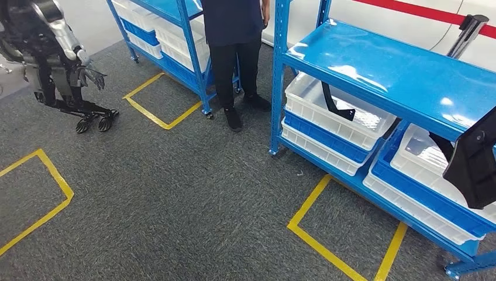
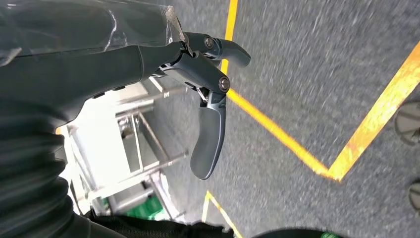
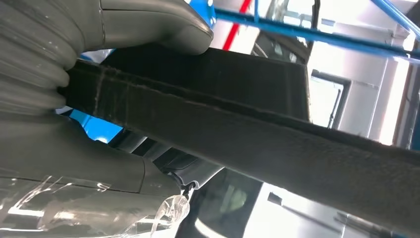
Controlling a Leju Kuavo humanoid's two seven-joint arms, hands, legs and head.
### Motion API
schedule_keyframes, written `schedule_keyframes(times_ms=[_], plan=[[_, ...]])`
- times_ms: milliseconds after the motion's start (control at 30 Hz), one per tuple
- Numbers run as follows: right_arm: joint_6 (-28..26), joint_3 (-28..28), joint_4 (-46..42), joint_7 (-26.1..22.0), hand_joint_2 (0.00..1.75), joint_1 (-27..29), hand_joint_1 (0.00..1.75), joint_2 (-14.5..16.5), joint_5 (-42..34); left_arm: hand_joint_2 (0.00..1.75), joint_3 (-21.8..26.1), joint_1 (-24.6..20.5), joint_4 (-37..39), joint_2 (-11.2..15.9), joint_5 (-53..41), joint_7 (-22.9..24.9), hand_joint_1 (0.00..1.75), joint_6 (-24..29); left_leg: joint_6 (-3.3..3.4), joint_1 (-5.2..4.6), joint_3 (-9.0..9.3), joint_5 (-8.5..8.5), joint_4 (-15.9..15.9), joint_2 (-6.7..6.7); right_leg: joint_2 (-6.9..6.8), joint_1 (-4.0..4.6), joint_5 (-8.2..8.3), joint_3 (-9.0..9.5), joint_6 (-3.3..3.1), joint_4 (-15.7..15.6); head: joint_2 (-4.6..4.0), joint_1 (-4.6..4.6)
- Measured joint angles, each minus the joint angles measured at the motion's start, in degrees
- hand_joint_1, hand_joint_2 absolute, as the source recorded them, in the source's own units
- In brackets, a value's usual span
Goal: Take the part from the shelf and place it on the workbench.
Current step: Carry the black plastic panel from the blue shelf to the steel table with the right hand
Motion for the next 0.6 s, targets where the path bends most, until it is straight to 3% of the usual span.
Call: schedule_keyframes(times_ms=[33, 100, 167, 233, 267, 300, 333, 400, 467, 533, 567, 600], plan=[[0.0, 0.0, 0.0, 0.0, 1.75, 0.0, 1.75, 0.0, 0.0, 1.75, -0.1, 0.2, 0.0, 0.0, 0.0, 0.1, 0.00, 0.0, -0.16, 0.07, -0.18, -0.01, 0.1, -0.25, -0.85, -0.02, -0.04, 0.04, -0.31, 0.0, 0.00, 0.01], [0.0, 0.0, 0.0, 0.0, 1.75, 0.0, 1.75, 0.0, -0.1, 1.75, -0.4, 0.4, 0.0, 0.0, 0.0, 0.1, 0.00, -0.1, -0.85, 0.05, -1.40, -1.26, 2.4, 2.10, -2.43, -0.09, -0.12, 0.29, -0.91, -0.1, -0.01, -0.03], [0.0, -0.1, 0.0, -0.1, 1.75, -0.1, 1.75, -0.1, -0.2, 1.75, -0.5, 0.3, 0.0, 0.0, 0.0, 0.2, 0.00, -0.1, -1.81, 0.32, -4.98, -4.64, 9.4, 5.78, -3.85, -0.07, -0.31, 0.55, -1.33, -0.1, -0.01, -0.06], [0.0, -0.1, 0.0, -0.2, 1.75, 0.0, 1.75, -0.2, -0.4, 1.75, -0.6, 0.2, 0.0, -0.1, 0.1, 0.2, 0.00, -0.2, -2.41, 0.98, -9.21, -7.36, 17.2, 6.96, -5.22, 0.00, -0.61, 0.74, -1.42, -0.1, 0.00, -0.05], [0.0, -0.1, 0.0, -0.3, 1.75, 0.0, 1.75, -0.2, -0.5, 1.75, -0.7, 0.2, 0.0, -0.1, 0.2, 0.2, 0.00, -0.3, -2.52, 1.20, -10.18, -7.36, 18.7, 7.08, -5.90, 0.02, -0.81, 0.92, -1.40, -0.1, 0.00, -0.06], [0.1, -0.1, 0.0, -0.3, 1.75, 0.0, 1.75, -0.2, -0.6, 1.75, -0.7, 0.2, 0.0, -0.1, 0.2, 0.2, 0.00, -0.3, -2.48, 1.32, -9.84, -6.25, 17.5, 7.20, -6.57, 0.04, -1.04, 1.21, -1.33, -0.1, 0.00, -0.06], [0.1, -0.1, 0.0, -0.4, 1.75, 0.1, 1.75, -0.2, -0.6, 1.75, -0.7, 0.3, 0.0, -0.1, 0.2, 0.2, 0.00, -0.4, -2.26, 1.33, -8.26, -4.31, 14.1, 7.53, -7.27, 0.07, -1.29, 1.60, -1.25, -0.1, 0.00, -0.06], [0.1, -0.1, 0.0, -0.5, 1.75, 0.0, 1.75, -0.2, -0.6, 1.75, -0.7, 0.2, 0.0, -0.1, 0.2, 0.3, 0.00, -0.4, -1.25, 0.72, -3.76, -0.51, 5.0, 9.86, -8.62, 0.17, -1.77, 2.48, -1.01, -0.3, -0.01, -0.06], [0.2, -0.1, 0.0, -0.6, 1.75, 0.0, 1.75, -0.2, -0.7, 1.75, -0.7, 0.0, 0.0, -0.1, 0.2, 0.3, 0.00, -0.5, -0.33, -0.02, -1.61, 0.67, 0.4, 11.48, -9.74, 0.22, -2.08, 3.09, -0.56, -0.7, -0.01, -0.06], [0.2, -0.1, 0.0, -0.6, 1.75, 0.0, 1.75, -0.2, -0.8, 1.75, -0.7, 0.0, 0.0, 0.0, 0.2, 0.5, 0.00, -0.5, 0.10, -0.24, -1.33, 0.67, -0.4, 10.46, -10.80, 0.25, -2.20, 3.71, 0.04, -1.4, 0.00, -0.07], [0.3, -0.2, 0.0, -0.6, 1.75, 0.0, 1.75, -0.2, -0.9, 1.75, -0.7, 0.2, 0.0, 0.0, 0.2, 0.5, 0.00, -0.6, 0.26, -0.14, -0.85, 0.96, -1.0, 9.78, -10.46, 0.24, -2.44, 4.04, 0.29, -1.5, -0.01, -0.05], [0.3, -0.2, 0.0, -0.6, 1.75, 0.0, 1.75, -0.3, -0.9, 1.75, -0.7, 0.3, 0.0, 0.0, 0.2, 0.6, 0.00, -0.6, 0.44, 0.07, -0.27, 1.27, -1.7, 9.13, -9.27, 0.25, -3.13, 3.87, 0.42, -0.7, -0.01, -0.05]])
